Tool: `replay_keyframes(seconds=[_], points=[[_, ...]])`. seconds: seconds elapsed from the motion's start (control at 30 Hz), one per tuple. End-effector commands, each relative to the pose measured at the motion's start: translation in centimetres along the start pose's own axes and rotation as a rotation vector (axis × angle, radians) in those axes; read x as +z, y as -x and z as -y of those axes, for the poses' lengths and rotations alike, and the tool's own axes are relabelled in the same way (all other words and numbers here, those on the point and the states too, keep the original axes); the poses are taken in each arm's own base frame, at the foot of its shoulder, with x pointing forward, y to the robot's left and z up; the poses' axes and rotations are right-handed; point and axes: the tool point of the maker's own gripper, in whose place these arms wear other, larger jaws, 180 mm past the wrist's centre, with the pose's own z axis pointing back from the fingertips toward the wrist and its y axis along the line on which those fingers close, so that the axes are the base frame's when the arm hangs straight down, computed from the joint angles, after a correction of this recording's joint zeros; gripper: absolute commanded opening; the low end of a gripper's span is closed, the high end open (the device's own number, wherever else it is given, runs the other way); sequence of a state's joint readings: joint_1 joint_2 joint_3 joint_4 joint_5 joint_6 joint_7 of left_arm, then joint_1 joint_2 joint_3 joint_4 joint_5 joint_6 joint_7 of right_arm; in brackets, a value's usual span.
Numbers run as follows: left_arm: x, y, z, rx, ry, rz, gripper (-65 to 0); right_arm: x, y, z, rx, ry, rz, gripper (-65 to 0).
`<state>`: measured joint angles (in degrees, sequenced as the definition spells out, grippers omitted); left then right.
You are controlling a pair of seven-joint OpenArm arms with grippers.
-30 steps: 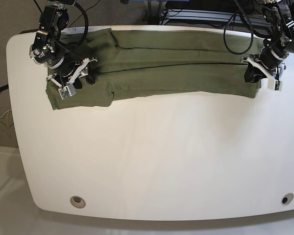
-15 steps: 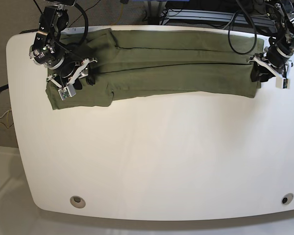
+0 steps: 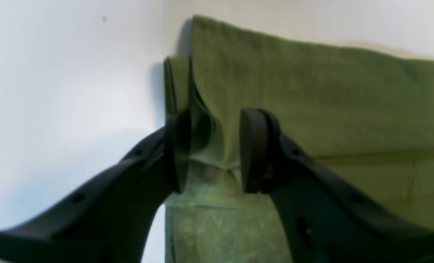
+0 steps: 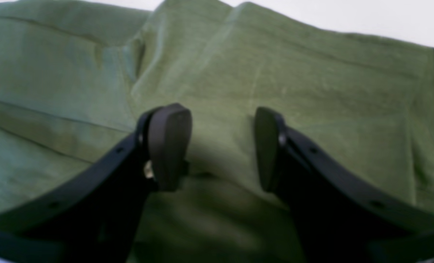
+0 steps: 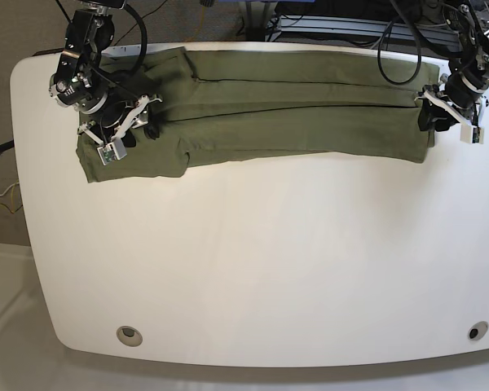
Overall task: Fold the T-shirt properly
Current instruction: 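Hold the strip ends with both grippers and straighten the folded strip, then open the left gripper and regrasp the strip end's folded layers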
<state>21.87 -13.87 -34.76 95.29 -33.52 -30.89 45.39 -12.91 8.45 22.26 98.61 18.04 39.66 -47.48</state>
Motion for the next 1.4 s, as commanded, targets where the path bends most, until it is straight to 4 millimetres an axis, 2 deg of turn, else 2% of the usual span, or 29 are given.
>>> replay_keyframes(seconds=[0.0,0.07,0.13,0.2,0.53,0.73,0.8,1.0,1.07,1.13,1.37], points=[[0.3,-1.0,-0.4,-0.008,-0.005,0.033,-39.1,0.4,-1.4,0.3,0.022,0.004,0.041,-33.7],[0.3,-0.9,-0.4,-0.005,-0.006,0.028,-36.3,0.4,-1.4,0.3,0.022,0.003,0.041,-33.7],[0.1,-0.4,-0.2,0.001,-0.005,0.011,-28.9,0.4,-1.0,0.3,0.017,0.003,0.032,-34.4],[0.1,-0.3,-0.2,0.002,-0.006,0.008,-26.9,0.4,-1.0,0.3,0.017,0.004,0.031,-34.5],[-0.1,0.4,0.5,0.008,0.009,-0.005,-26.3,0.4,-1.0,0.2,0.013,0.002,0.032,-34.4],[-0.9,1.3,2.1,-0.009,0.048,-0.036,-30.3,0.4,-1.1,0.2,0.014,0.002,0.034,-34.4],[-1.6,1.9,3.7,-0.022,0.091,-0.048,-36.7,0.4,-1.0,0.2,0.019,0.002,0.030,-34.2],[-1.9,2.2,3.8,-0.016,0.102,-0.057,-50.1,0.4,-0.9,0.2,0.017,0.002,0.028,-34.1],[-1.8,2.3,3.4,-0.007,0.096,-0.058,-51.3,0.4,-0.9,0.2,0.015,0.001,0.028,-34.0],[-1.0,0.8,1.4,0.007,0.050,-0.020,-48.2,0.3,-0.7,0.2,0.017,0.002,0.021,-33.9],[0.6,-1.2,-1.8,0.028,-0.001,0.040,-32.1,0.3,-0.7,0.3,0.017,0.003,0.019,-34.0]])
